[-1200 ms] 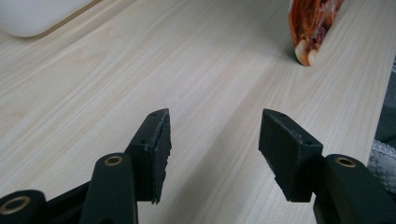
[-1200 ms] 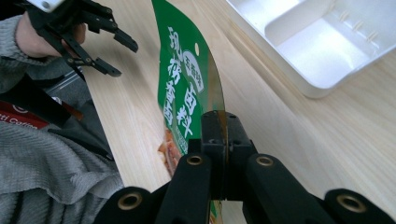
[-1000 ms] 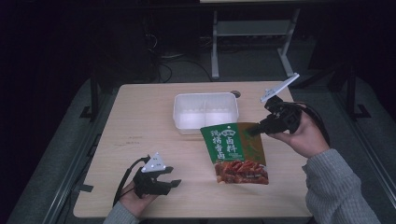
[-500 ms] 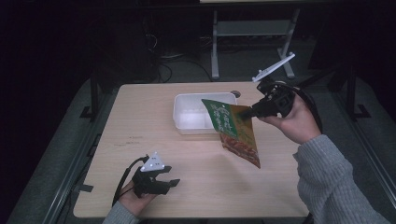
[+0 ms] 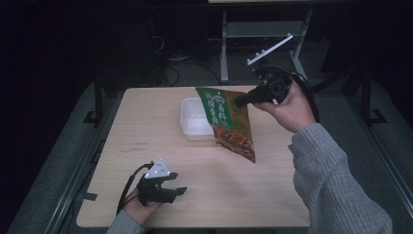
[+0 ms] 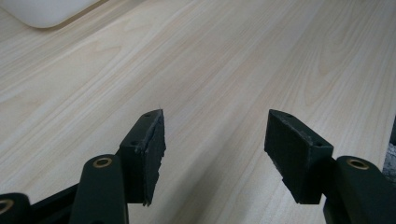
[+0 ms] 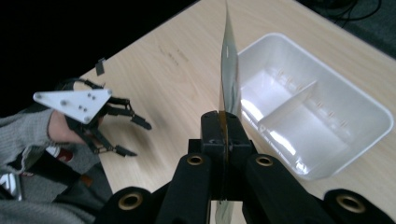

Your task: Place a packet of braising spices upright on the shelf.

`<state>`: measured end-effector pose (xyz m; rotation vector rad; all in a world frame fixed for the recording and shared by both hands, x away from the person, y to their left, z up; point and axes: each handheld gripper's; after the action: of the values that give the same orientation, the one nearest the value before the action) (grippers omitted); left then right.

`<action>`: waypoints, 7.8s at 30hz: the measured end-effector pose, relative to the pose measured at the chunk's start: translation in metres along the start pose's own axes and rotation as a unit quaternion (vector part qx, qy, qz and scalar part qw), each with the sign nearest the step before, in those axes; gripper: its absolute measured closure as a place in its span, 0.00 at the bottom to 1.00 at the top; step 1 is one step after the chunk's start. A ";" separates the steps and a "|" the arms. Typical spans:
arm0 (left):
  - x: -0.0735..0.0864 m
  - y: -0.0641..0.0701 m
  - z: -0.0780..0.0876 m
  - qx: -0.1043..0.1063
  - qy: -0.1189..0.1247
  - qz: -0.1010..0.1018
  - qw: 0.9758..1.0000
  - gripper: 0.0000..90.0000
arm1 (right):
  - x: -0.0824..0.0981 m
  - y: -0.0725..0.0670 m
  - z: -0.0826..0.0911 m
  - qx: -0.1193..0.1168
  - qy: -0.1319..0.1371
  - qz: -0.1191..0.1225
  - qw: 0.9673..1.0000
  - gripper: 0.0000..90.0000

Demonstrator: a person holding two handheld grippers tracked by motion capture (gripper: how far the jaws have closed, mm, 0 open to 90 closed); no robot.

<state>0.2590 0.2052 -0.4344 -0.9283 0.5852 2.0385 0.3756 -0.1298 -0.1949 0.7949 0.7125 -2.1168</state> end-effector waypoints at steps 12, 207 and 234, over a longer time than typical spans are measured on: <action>0.001 -0.002 0.002 -0.004 0.004 0.000 1.000 0.41 | -0.028 0.002 -0.007 0.018 0.022 -0.003 1.000 1.00; 0.007 -0.015 0.003 -0.025 0.000 0.013 1.000 0.32 | 0.077 0.070 -0.082 0.028 0.040 -0.079 0.996 0.56; 0.008 -0.015 0.000 -0.024 -0.002 0.016 1.000 0.31 | 0.136 0.069 -0.073 0.005 0.033 -0.102 0.994 0.55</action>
<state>0.2681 0.2179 -0.4416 -0.9493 0.5535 2.0901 0.3813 -0.1785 -0.3568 0.8318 0.8506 -2.2865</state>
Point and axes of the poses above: each handheld gripper's, and its own axes: z roughly backward along the jaws, x roughly out of its underside, y roughly to its right, and after that the axes turned 5 degrees about y, right-handed
